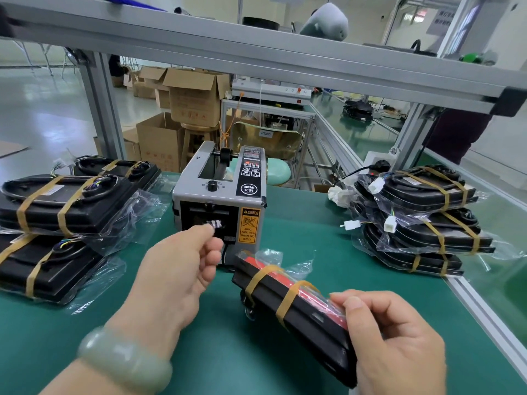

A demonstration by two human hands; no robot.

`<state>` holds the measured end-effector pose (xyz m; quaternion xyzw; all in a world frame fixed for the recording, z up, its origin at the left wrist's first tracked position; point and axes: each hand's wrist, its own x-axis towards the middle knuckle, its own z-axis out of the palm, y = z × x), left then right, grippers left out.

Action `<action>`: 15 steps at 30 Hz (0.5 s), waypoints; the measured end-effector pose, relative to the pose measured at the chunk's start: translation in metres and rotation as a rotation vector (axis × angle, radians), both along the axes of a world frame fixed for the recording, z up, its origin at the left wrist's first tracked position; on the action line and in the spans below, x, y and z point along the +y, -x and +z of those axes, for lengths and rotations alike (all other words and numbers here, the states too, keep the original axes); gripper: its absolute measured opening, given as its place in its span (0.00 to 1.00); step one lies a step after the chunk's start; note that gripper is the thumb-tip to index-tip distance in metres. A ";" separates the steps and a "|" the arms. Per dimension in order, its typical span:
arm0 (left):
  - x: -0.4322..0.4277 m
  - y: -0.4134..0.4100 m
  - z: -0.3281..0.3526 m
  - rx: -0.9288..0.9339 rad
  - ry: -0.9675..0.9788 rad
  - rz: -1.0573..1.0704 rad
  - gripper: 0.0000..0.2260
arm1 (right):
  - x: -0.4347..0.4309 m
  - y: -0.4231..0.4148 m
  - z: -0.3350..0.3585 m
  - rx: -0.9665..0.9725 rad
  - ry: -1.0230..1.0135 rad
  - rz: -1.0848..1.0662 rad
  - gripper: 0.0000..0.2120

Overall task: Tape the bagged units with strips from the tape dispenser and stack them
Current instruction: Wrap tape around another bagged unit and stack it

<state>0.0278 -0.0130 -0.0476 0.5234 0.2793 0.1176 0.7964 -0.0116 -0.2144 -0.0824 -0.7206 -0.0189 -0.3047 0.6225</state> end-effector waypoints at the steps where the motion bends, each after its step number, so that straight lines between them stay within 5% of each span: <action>1: -0.006 0.014 0.001 -0.055 -0.042 -0.060 0.08 | 0.000 -0.001 0.000 0.007 -0.009 -0.002 0.05; 7: -0.033 0.072 0.001 -0.195 -0.585 -0.322 0.19 | 0.005 -0.002 -0.001 0.025 0.010 -0.026 0.11; 12: -0.049 0.078 0.007 -0.113 -0.690 -0.367 0.04 | 0.011 -0.002 -0.004 0.033 0.078 -0.062 0.11; 15: -0.052 0.077 0.007 -0.107 -0.704 -0.344 0.09 | 0.013 -0.001 -0.004 0.038 0.095 -0.062 0.11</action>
